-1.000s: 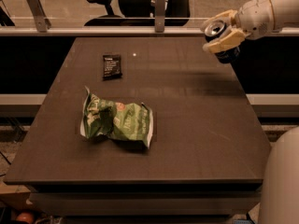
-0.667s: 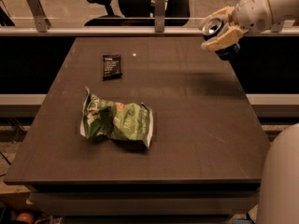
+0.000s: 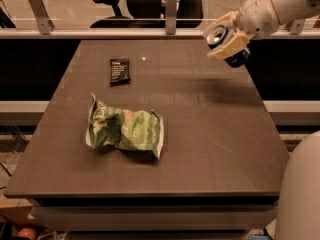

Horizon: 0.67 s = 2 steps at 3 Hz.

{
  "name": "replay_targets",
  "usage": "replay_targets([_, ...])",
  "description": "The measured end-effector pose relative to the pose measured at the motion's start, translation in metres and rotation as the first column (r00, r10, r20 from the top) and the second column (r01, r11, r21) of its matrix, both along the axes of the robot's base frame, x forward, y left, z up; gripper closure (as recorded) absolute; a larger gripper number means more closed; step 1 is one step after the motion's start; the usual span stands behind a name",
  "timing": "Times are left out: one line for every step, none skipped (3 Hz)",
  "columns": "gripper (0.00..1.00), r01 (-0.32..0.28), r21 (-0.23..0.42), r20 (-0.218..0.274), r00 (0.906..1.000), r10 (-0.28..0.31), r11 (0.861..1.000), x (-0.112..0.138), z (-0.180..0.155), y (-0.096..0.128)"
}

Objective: Knock pepsi can over

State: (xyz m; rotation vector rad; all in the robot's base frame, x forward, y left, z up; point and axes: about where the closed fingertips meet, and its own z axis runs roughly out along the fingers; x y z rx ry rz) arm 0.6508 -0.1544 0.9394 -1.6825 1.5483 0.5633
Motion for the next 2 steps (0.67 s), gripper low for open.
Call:
replay_targets([1.0, -0.003, -0.071, -0.003, 1.0, 0.003, 0.997, -0.002, -0.014, 0.012])
replay_targets([1.0, 0.034, -0.176, 0.027, 0.9992, -0.029, 0.984, -0.001, -0.028, 0.019])
